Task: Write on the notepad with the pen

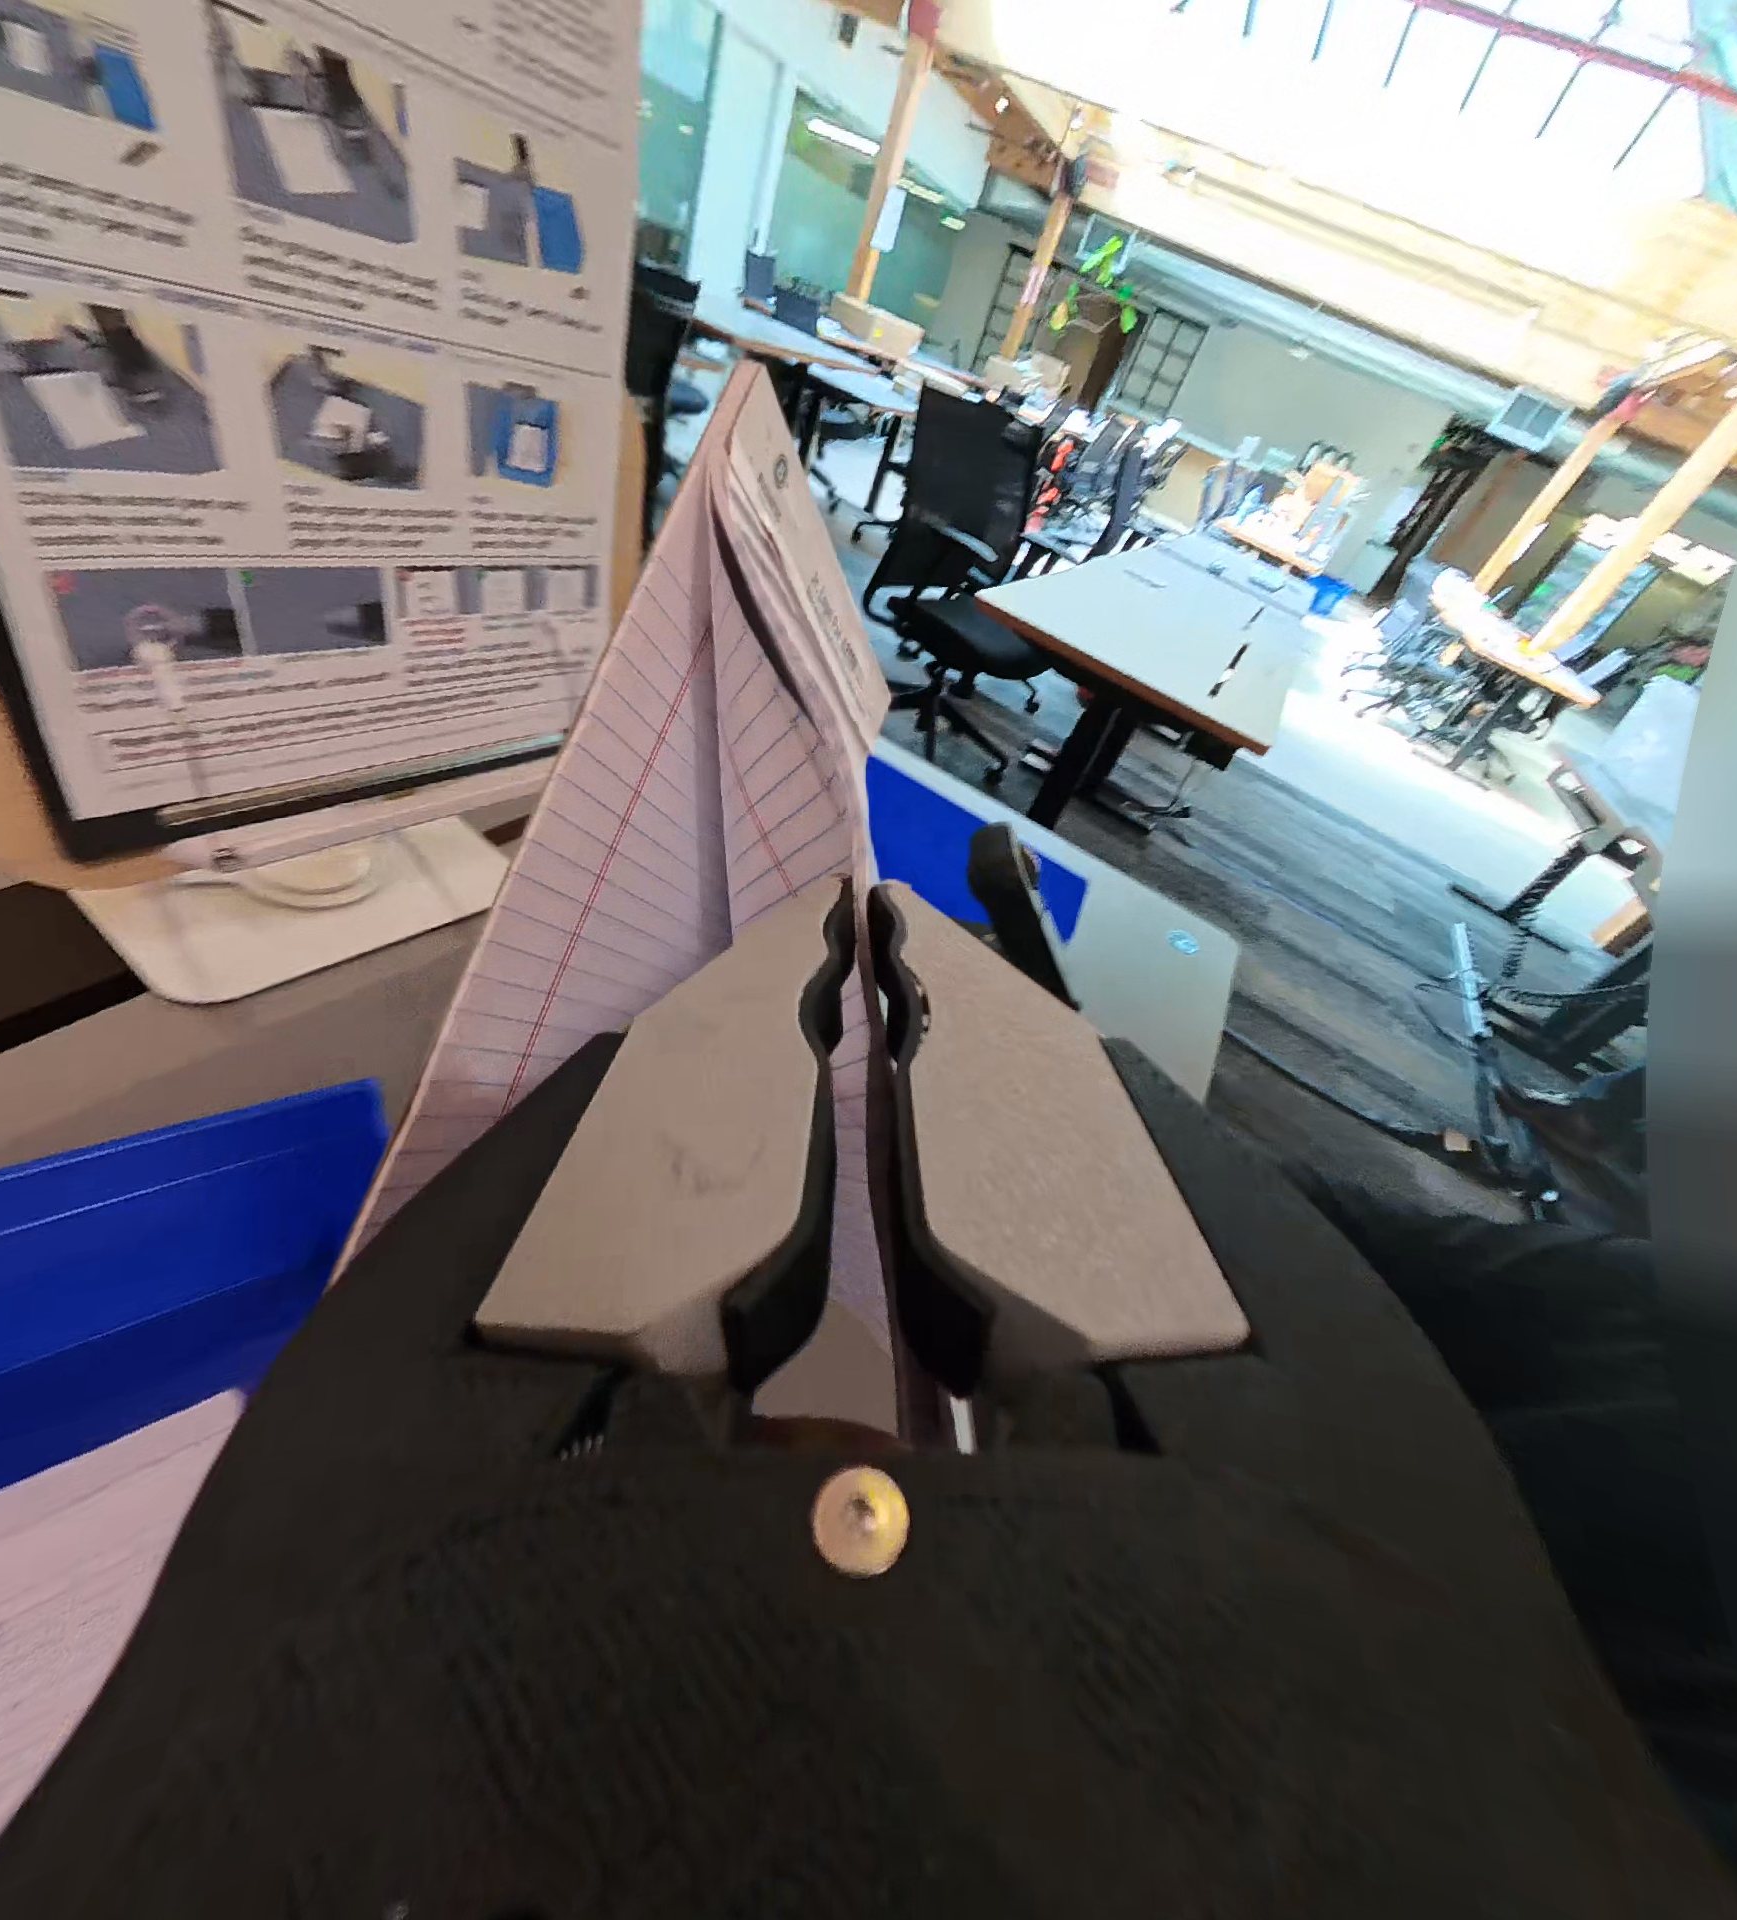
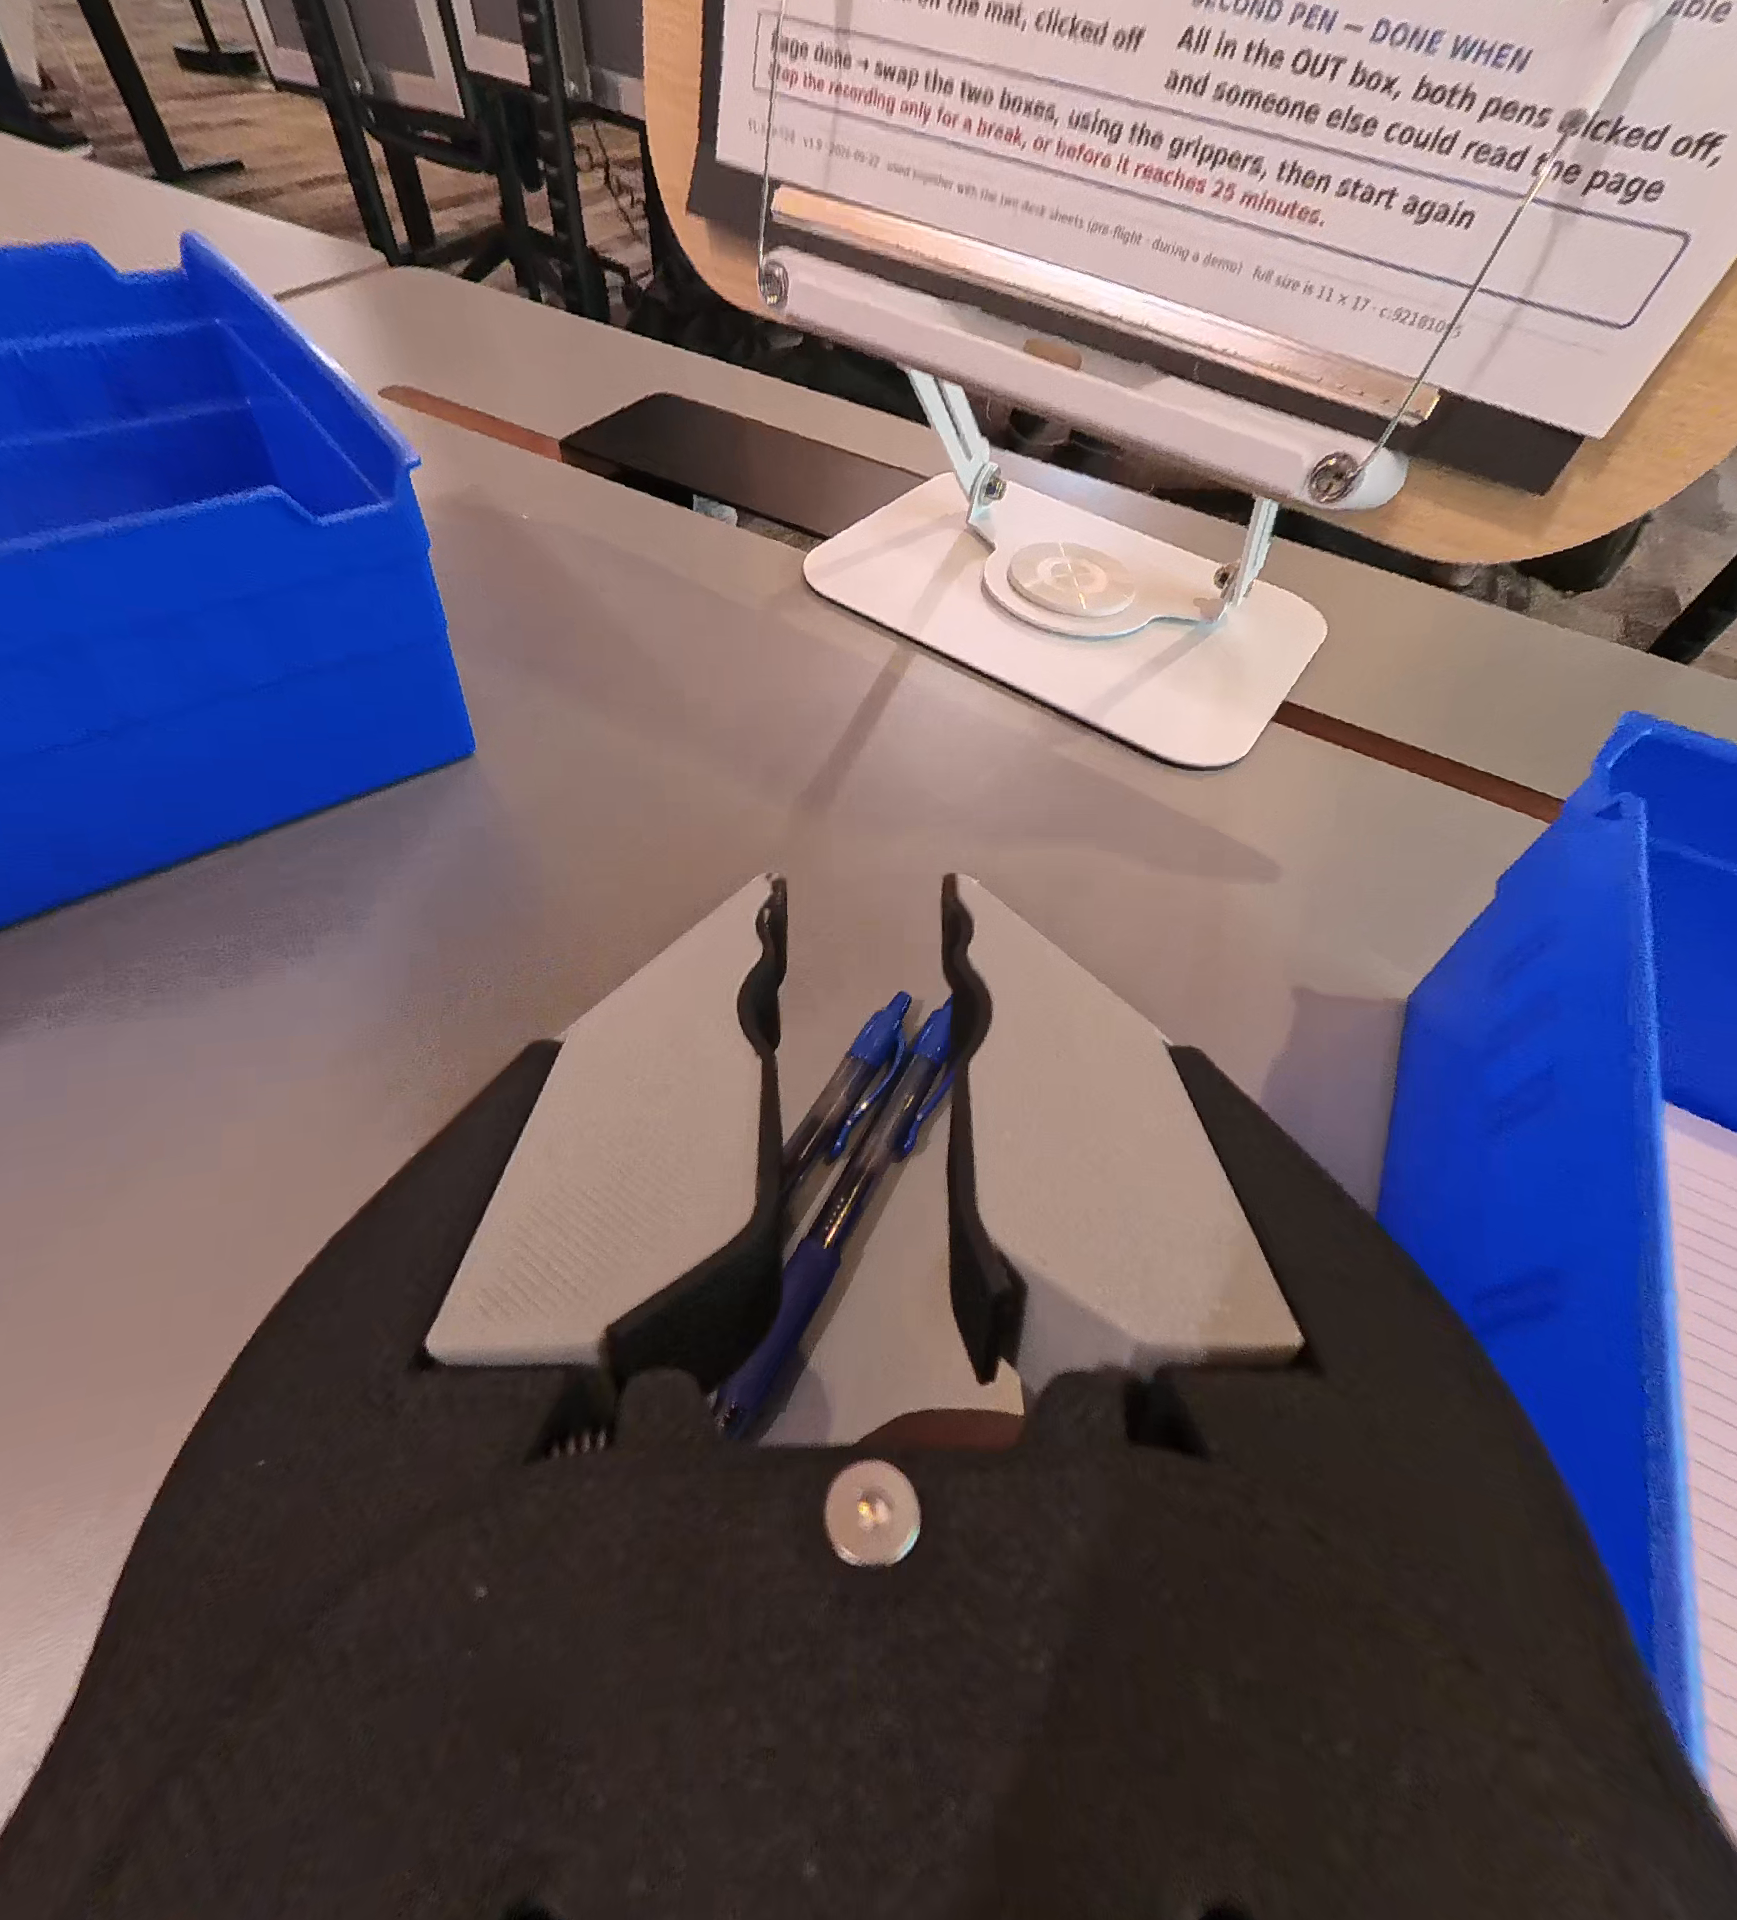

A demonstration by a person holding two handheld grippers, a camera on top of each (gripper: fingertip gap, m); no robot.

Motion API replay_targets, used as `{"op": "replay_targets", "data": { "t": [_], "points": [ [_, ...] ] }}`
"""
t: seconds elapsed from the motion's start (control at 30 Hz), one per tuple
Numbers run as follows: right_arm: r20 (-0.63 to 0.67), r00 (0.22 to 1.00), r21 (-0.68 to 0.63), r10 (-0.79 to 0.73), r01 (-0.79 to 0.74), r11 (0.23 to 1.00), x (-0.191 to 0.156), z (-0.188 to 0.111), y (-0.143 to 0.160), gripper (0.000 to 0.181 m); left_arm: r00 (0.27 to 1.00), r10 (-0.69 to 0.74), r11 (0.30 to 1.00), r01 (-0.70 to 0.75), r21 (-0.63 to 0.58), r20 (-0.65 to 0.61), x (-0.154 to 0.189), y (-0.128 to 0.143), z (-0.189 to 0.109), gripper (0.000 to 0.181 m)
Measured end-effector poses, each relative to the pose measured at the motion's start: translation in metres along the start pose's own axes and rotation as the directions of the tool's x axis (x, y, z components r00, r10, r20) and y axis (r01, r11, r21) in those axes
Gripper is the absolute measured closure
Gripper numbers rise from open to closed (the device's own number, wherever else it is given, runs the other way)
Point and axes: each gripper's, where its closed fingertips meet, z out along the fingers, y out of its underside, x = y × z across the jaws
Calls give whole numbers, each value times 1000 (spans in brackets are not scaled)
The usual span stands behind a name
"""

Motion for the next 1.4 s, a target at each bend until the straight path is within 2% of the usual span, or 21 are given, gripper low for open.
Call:
{"op": "replay_targets", "data": {
  "t": [0.1, 0.17, 0.27, 0.33, 0.4, 0.5, 0.6, 0.7, 0.77, 0.9, 1.03, 1.13, 1.2, 1.27, 1.33, 1.4],
  "points": [
    [-19, 1000, 70, 17, -15, 997, 5, -9, -14, 155, 995, -86, 996, 88, 29, -58, 18, 20, 21, 181],
    [-37, 999, 147, 33, -28, 989, 10, -19, -28, 156, 983, -163, 986, 165, 10, -89, 20, 46, 39, 181],
    [-97, 994, 223, 51, -29, 974, 24, -32, -41, 158, 962, -266, 964, 266, 3, -58, 4, 91, 64, 181],
    [-157, 987, 201, 40, -8, 979, 36, -34, -39, 160, 943, -329, 944, 329, -4, -53, -5, 119, 76, 181],
    [-173, 984, 157, 28, -1, 988, 39, -29, -32, 161, 933, -359, 933, 359, -1, 10, -19, 143, 88, 181],
    [-140, 990, 128, 26, -8, 992, 32, -22, -25, 160, 935, -299, 954, 297, 43, 189, -48, 164, 97, 181],
    [-140, 990, 118, -2, 19, 993, 27, -20, -24, 160, 919, -193, 981, 184, 61, 343, -65, 168, 98, 178],
    [-128, 992, 115, -8, 23, 993, 24, -19, -24, 160, 910, -128, 992, 122, 41, 394, -70, 172, 100, 181],
    [-115, 993, 98, -11, 22, 995, 22, -16, -20, 160, 887, -56, 998, 64, -1, 458, -74, 172, 96, 159],
    [-26, 999, 10, -21, 21, 1000, 4, -3, -2, 158, 863, 98, 995, -93, -35, 496, -65, 152, 80, 165],
    [33, 997, -64, -65, 67, 996, -17, 7, 15, 157, 818, 254, 963, -164, -215, 515, -62, 148, 46, 160],
    [52, 994, -82, -97, 101, 992, -25, 9, 19, 157, 753, 389, 891, -161, -424, 531, -73, 164, 3, 147],
    [51, 994, -83, -96, 100, 991, -25, 9, 19, 157, 753, 431, 838, -130, -531, 497, -72, 183, -27, 149],
    [47, 995, -79, -82, 86, 993, -21, 8, 17, 157, 807, 401, 807, -87, -584, 434, -60, 207, -46, 148],
    [41, 997, -69, -64, 67, 995, -17, 7, 15, 157, 827, 376, 814, -79, -576, 418, -54, 224, -55, 143],
    [37, 998, -56, -49, 51, 997, -14, 6, 12, 157, 807, 387, 802, -56, -595, 445, -64, 243, -61, 119]
  ]
}}
